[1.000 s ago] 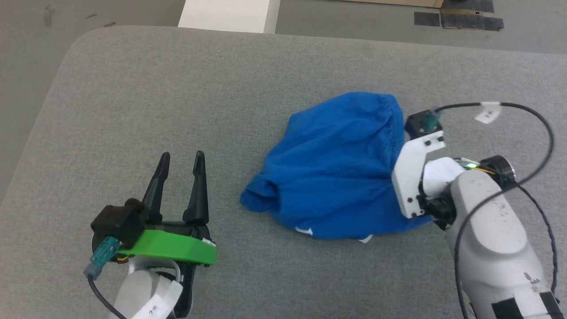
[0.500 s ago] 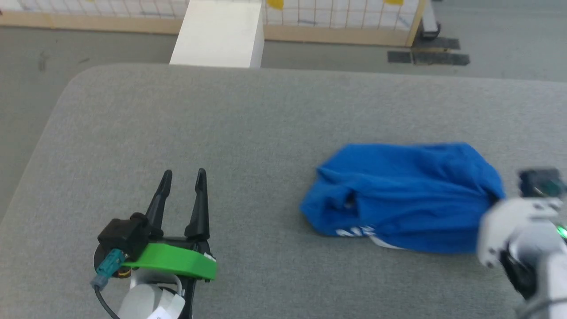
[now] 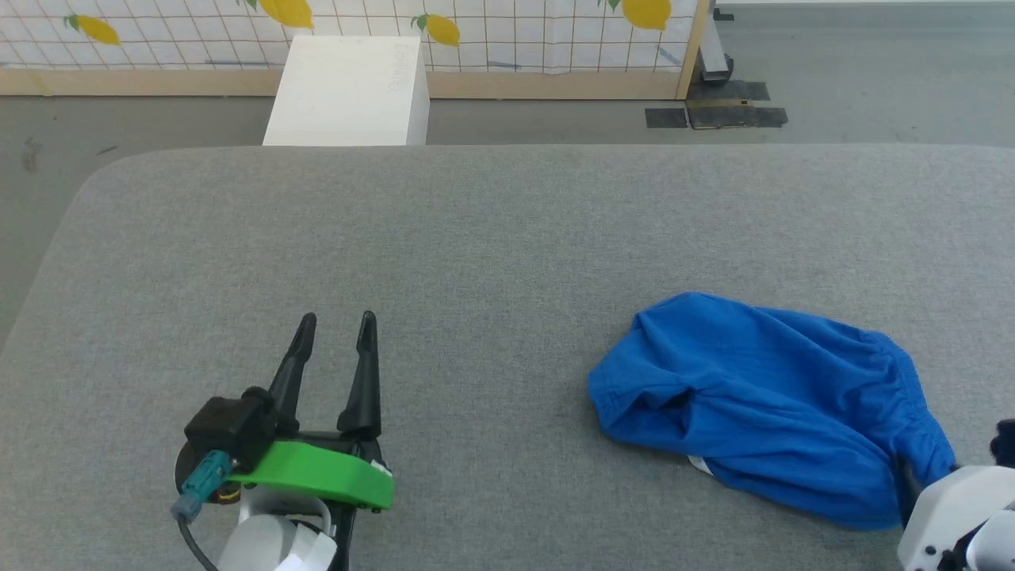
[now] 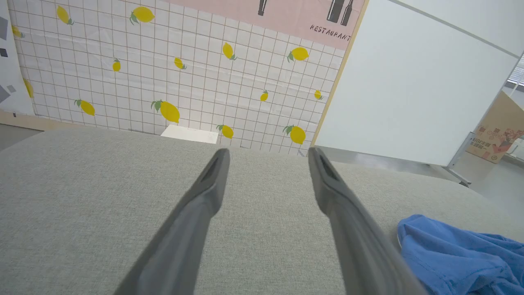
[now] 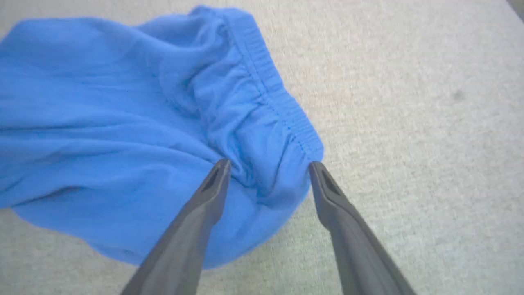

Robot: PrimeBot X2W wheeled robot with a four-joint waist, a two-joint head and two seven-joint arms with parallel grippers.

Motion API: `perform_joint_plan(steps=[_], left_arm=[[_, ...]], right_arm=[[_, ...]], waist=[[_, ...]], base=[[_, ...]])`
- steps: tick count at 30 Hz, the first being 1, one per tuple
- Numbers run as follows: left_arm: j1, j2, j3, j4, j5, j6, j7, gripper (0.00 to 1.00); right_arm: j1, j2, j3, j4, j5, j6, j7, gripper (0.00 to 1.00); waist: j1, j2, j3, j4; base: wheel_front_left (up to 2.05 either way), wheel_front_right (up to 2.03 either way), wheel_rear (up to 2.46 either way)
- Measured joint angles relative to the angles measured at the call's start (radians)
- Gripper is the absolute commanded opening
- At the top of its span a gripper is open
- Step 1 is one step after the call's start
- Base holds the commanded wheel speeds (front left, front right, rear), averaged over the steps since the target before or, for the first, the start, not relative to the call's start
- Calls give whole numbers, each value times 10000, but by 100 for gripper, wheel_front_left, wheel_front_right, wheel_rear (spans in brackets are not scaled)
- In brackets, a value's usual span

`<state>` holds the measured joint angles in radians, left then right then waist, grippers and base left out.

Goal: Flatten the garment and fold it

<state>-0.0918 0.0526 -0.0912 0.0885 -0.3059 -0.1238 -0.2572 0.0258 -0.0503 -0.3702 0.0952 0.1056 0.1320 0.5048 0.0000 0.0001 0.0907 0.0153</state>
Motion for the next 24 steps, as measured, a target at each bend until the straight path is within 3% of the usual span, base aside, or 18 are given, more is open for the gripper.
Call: perform_joint_plan(steps=[5,8,13,24], left_arm=[[-47,2,-433,255,-242,0,0,100],[-492,6,-1430,882,-593,0,-2,100],[-2016,-10,-3009,2324,-1565,171,299,100],[-5171,-40,-6063,5221,-3827,1208,3193,100]], right_arm=[[-58,-12,326,-428,353,0,-2721,100],[-64,2,656,-669,336,0,-4242,100],[-144,4,1379,-922,456,0,-5868,100],[-484,6,2489,-458,742,0,-6995,100]], waist=[[0,0,-48,-26],[0,0,-53,-49],[0,0,3,-251],[0,0,436,-1101]], base=[[0,0,0],[0,0,0],[0,0,0],[0,0,0]])
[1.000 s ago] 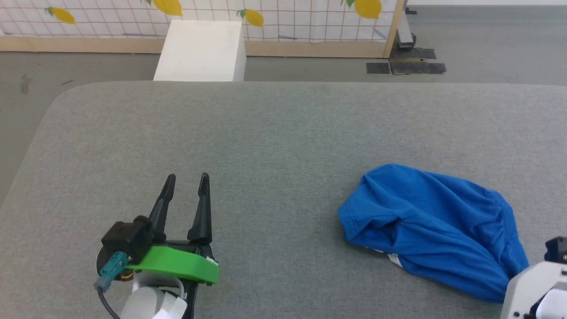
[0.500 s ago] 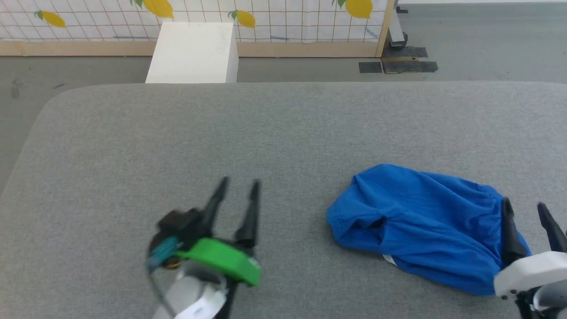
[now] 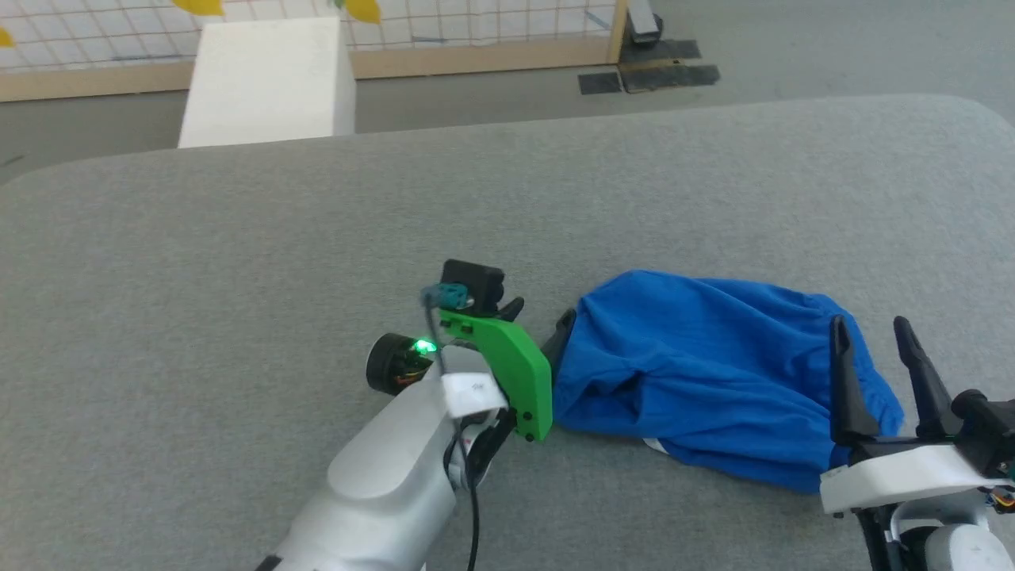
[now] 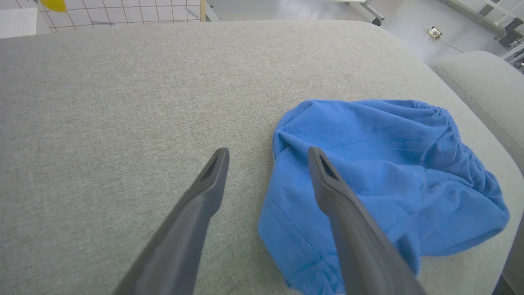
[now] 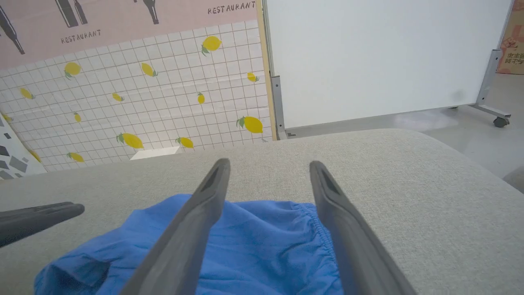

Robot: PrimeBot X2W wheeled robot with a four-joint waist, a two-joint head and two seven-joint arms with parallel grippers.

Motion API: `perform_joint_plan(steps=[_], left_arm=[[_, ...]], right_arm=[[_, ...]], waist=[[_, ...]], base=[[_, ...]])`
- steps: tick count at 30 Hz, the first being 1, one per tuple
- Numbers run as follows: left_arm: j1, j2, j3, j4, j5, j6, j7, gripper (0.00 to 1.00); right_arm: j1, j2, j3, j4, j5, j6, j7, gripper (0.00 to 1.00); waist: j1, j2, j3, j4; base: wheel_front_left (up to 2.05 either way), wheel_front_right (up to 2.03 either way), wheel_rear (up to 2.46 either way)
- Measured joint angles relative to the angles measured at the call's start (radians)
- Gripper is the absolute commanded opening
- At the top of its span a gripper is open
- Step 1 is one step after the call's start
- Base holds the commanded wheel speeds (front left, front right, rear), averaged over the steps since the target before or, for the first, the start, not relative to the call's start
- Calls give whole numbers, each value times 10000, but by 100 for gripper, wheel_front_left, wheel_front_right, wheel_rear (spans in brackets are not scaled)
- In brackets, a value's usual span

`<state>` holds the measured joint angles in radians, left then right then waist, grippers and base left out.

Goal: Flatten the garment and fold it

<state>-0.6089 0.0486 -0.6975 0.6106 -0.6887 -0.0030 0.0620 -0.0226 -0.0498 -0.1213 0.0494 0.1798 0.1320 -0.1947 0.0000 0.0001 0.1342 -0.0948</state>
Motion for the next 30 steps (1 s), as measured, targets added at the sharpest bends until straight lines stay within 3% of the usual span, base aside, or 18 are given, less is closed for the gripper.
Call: perform_joint_plan(steps=[8,15,16,17,18,22,30], left_arm=[[-1173,-4,-1685,1607,-761,984,2763,100],[-2004,84,-2654,2008,-1083,855,5039,100],[-2087,94,-2759,2021,-1095,777,5246,63],[-2183,98,-2882,2050,-1089,725,5392,13],[-2243,92,-2980,2077,-1041,652,5421,0],[-2283,73,-3085,2176,-725,784,4255,0],[-2226,230,-1586,1887,-483,2136,-391,0]], right_arm=[[-249,-4,305,259,121,0,-184,100],[-356,-2,474,368,238,0,-318,100],[-358,-4,472,380,242,0,-347,100],[-359,-4,462,391,242,0,-349,100],[-360,-4,449,412,244,0,-353,100],[-360,-2,362,443,249,0,-366,100],[-360,-8,198,424,224,0,-430,100]], waist=[[0,0,385,-595],[0,0,656,-923],[0,-1,675,-943],[0,0,694,-954],[0,0,703,-948],[0,0,683,-850],[1,0,414,-460]], base=[[0,0,0],[0,0,0],[0,0,0],[0,0,0],[0,0,0],[0,0,0],[0,0,0]])
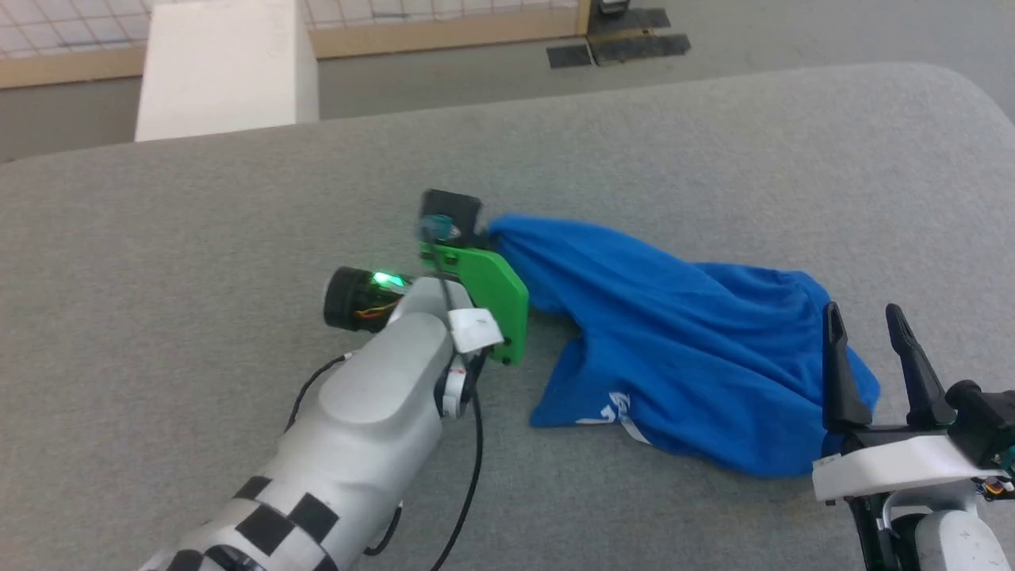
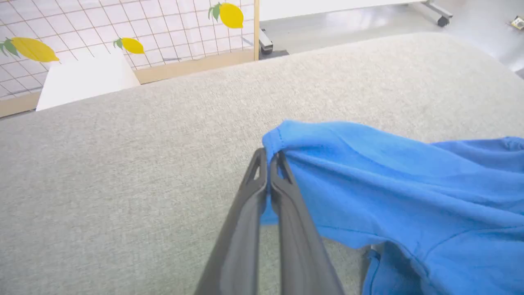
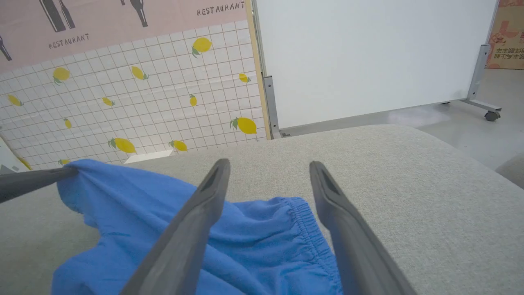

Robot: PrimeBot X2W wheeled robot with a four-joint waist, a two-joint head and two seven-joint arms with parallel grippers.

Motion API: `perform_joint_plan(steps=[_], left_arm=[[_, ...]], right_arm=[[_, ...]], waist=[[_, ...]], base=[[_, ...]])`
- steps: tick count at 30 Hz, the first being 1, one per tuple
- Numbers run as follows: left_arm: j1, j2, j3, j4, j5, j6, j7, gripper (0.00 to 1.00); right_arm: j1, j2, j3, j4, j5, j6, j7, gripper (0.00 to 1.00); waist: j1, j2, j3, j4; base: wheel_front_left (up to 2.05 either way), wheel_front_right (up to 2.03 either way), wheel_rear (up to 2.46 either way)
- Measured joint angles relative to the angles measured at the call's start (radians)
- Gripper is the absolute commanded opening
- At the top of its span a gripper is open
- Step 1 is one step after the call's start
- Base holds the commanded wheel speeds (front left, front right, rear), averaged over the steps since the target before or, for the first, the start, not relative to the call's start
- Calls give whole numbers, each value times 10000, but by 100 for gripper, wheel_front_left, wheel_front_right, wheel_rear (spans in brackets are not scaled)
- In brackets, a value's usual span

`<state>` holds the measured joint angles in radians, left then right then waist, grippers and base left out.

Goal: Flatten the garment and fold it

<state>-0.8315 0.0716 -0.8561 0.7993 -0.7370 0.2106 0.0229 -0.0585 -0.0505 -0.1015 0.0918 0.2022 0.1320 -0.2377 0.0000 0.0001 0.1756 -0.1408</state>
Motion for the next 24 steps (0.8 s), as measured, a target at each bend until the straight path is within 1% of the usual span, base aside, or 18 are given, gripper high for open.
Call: perform_joint_plan(steps=[2,4,8,12,15,17,18,19,20,22,24], left_arm=[[143,134,414,-184,-79,201,-871,0],[384,364,717,-366,-222,349,-1386,0],[1224,1152,1419,-890,-573,779,-2167,0],[2321,1958,1967,-1377,-1018,1141,-2201,0],[3189,2391,2196,-1661,-1315,1354,-1996,0],[3624,2531,2316,-1827,-1636,1361,-1774,0],[3823,2558,2314,-1893,-1835,1304,-1507,31],[4006,2575,2253,-1931,-1937,1235,-1185,96],[4126,2581,2182,-1954,-1950,1191,-1032,100],[4310,2606,2086,-2094,-1944,1149,-1022,100],[4412,2592,2180,-2336,-1952,1078,-1338,100]], right_arm=[[7,4,10,-13,-12,0,8,100],[30,-2,4,-36,-19,0,48,100],[191,4,-8,-144,-75,0,178,100],[387,2,-19,-276,-92,0,282,100],[430,4,-4,-372,-96,0,372,100],[440,4,0,-435,-111,0,443,100],[441,4,17,-458,-113,0,460,100],[443,4,33,-479,-121,0,508,100],[444,4,44,-493,-128,0,543,100],[446,4,77,-523,-140,0,575,100],[449,4,92,-552,-140,0,619,100]], waist=[[0,0,-135,124],[0,0,-269,241],[0,0,-550,511],[0,0,-782,785],[0,-1,-905,969],[0,0,-958,1074],[0,0,-981,1122],[0,0,-999,1162],[0,0,-1012,1187],[0,0,-1032,1232],[0,0,-1049,1259]], base=[[0,0,0],[0,0,0],[0,0,0],[0,0,0],[0,0,0],[0,0,0],[0,0,0],[0,0,0],[0,0,0],[0,0,0],[0,0,0]])
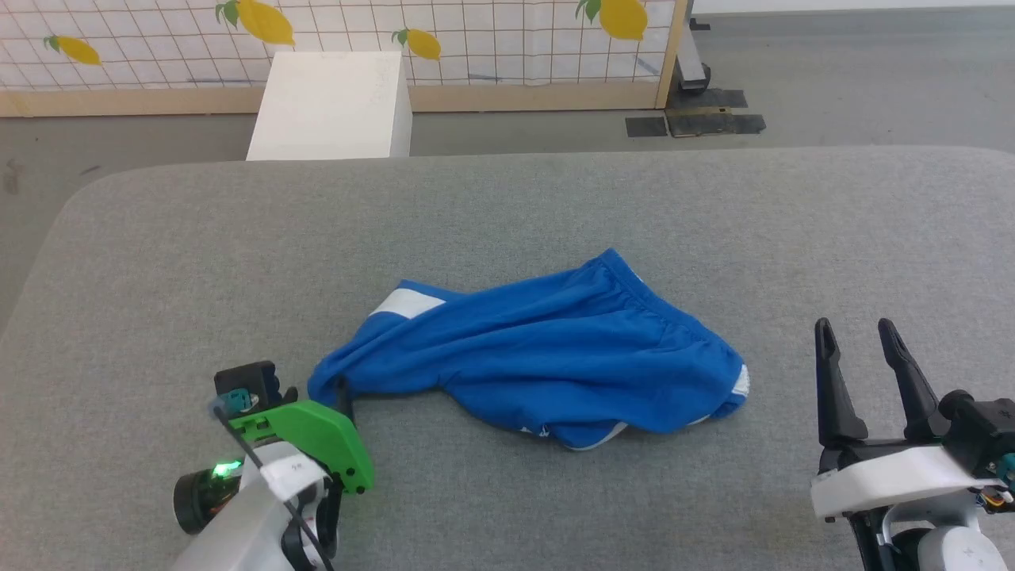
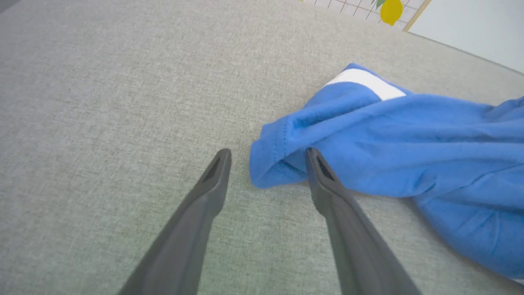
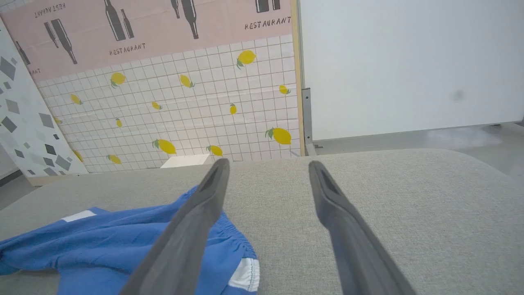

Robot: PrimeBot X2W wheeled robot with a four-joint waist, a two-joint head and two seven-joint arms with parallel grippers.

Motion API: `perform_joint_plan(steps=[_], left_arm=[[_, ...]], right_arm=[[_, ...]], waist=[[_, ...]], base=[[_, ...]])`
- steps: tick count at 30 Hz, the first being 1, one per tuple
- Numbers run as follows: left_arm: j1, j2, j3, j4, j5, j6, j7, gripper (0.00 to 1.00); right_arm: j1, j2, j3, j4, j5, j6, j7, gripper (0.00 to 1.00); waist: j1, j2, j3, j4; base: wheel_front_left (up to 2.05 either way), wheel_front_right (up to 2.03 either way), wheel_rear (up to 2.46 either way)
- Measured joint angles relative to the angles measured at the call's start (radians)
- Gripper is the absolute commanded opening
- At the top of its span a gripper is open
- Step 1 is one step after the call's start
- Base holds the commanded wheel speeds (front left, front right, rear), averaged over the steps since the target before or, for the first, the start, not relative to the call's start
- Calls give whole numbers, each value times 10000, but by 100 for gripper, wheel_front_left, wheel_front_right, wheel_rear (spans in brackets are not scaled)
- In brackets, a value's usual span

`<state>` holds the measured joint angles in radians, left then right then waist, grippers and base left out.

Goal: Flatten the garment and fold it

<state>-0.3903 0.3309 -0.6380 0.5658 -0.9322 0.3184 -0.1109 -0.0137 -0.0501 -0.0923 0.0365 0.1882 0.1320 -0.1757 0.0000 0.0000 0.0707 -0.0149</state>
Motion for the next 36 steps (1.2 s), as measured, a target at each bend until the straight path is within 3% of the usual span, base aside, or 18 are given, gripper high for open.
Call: perform_joint_plan(steps=[4,7,11,15,20,27,36], left_arm=[[349,-67,332,-692,104,-100,-1174,100],[636,-121,953,-1521,591,-102,-1425,100],[1177,-543,2794,-3536,2516,-142,-1471,100],[1926,-1455,4092,-4621,4109,-755,-1471,100],[2121,-2263,5045,-5172,5317,-1634,-1471,100],[2089,-2727,5846,-5473,6027,-2485,-1471,100],[1933,-2765,5950,-5474,5963,-2663,-1473,100]], right_arm=[[3,-2,81,-69,-21,0,44,100],[-34,-2,221,-119,-115,0,136,100],[-738,-12,679,2,-487,0,456,100],[-2209,0,1461,991,-754,0,1367,100],[-3703,6,1965,2713,-765,0,3231,100],[-5512,4,1910,4654,-462,0,5488,100],[-6986,6,2169,6061,50,0,7423,100]], waist=[[0,0,-35,48],[0,0,15,107],[0,0,194,211],[0,0,458,329],[0,0,786,539],[0,0,1357,893],[1,0,2044,1343]], base=[[0,0,0],[0,0,0],[0,0,0],[0,0,0],[0,0,0],[0,0,0],[0,0,0]])
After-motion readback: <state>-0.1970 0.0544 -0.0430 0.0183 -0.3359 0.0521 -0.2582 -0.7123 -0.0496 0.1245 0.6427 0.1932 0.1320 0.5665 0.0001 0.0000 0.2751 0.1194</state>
